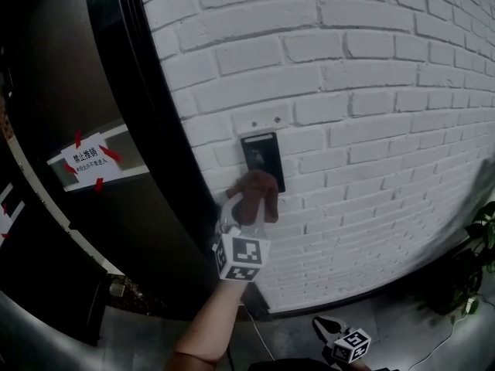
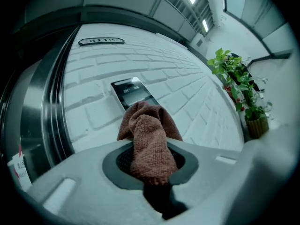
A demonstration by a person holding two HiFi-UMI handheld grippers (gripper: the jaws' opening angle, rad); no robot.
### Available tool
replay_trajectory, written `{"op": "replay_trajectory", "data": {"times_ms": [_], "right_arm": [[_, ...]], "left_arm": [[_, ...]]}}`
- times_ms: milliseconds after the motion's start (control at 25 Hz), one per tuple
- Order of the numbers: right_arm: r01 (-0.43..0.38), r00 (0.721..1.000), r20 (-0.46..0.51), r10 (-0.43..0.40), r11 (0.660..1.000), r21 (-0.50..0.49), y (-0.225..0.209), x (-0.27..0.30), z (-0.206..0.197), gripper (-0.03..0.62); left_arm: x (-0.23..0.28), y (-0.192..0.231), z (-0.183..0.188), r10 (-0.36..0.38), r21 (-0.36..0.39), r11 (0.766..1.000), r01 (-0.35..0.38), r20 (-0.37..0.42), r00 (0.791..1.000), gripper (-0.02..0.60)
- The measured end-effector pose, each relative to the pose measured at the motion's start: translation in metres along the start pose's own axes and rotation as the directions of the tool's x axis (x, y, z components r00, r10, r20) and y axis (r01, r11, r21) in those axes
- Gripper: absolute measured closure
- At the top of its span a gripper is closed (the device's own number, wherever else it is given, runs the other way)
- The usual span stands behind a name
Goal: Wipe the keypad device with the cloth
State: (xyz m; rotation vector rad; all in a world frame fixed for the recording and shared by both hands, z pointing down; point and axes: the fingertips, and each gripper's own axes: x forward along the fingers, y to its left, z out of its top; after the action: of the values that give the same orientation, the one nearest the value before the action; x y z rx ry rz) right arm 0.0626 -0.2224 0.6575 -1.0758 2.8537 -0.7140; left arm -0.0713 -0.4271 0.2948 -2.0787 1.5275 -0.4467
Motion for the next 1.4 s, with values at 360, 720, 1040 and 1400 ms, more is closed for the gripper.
{"op": "replay_trajectory", "data": {"times_ms": [360,720,1040,1400], "right_arm": [[-0.019,1.000,0.002,0.019,1.000,0.004,0.003,0.005,0.000,0.592],[0.005,1.000,0.011,-0.005,1.000,0.022,-0.007,-0.001,0.004,0.592],[-0.022,1.000,-0.009,0.022,1.000,0.013,-0.007,0.001,0.002,0.592],[-0.069,0.997,-0.020,0.070,0.997,0.046,0.005,0.004,-0.001,0.592]], "left_arm": [[0.023,-0.051,0.029,-0.065,0.340,0.938,0.071,-0.028,0.997,0.517],[0.026,0.045,0.135,0.093,0.350,0.927,-0.137,0.140,0.986,0.518],[0.005,0.066,0.097,0.165,0.162,0.969,-0.189,0.152,0.975,0.518],[0.003,-0.029,-0.013,-0.030,0.120,0.992,0.036,-0.052,0.998,0.518]]}}
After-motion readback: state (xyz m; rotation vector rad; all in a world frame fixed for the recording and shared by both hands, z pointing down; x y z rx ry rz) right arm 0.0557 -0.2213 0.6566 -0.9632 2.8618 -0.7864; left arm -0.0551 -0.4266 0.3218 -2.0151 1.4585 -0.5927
